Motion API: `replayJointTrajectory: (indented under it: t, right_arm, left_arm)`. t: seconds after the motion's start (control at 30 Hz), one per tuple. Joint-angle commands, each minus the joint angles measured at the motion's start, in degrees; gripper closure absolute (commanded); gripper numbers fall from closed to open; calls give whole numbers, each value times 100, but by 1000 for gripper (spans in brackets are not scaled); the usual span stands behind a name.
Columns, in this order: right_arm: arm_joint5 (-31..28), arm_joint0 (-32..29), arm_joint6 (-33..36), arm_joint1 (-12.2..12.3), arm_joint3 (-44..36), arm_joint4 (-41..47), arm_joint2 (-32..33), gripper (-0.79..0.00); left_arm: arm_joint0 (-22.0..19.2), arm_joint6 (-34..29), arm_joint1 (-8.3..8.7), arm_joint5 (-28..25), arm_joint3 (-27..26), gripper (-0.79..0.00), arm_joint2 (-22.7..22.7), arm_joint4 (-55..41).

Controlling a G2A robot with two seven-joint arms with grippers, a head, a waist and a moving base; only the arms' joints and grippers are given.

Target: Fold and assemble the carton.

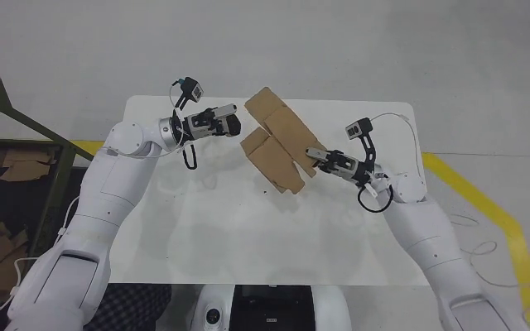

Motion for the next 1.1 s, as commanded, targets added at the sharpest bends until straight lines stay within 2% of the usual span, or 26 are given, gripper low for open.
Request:
replayJointTrajectory:
  t: [0.0,0.1,0.43,0.87,1.07]
  right_arm:
    - [203,-126,-520,29,-184,-350,79,0]
    - [404,-340,-1088,63,-572,-896,144,0]
    - [843,-896,-2604,13,-1570,-1577,60,0]
    - [843,-896,-2604,13,-1570,-1577,60,0]
    - [1157,-1067,-3184,-33,-1802,-1664,20,0]
  left_arm:
    - [0,0,0,0,0,-785,0,0]
    - [0,0,0,0,0,-785,0,0]
    - [0,0,0,0,0,-785,0,0]
    - [32,83,-1,16,-34,-785,-2,14]
    - [310,383,15,133,-345,-785,-1,326]
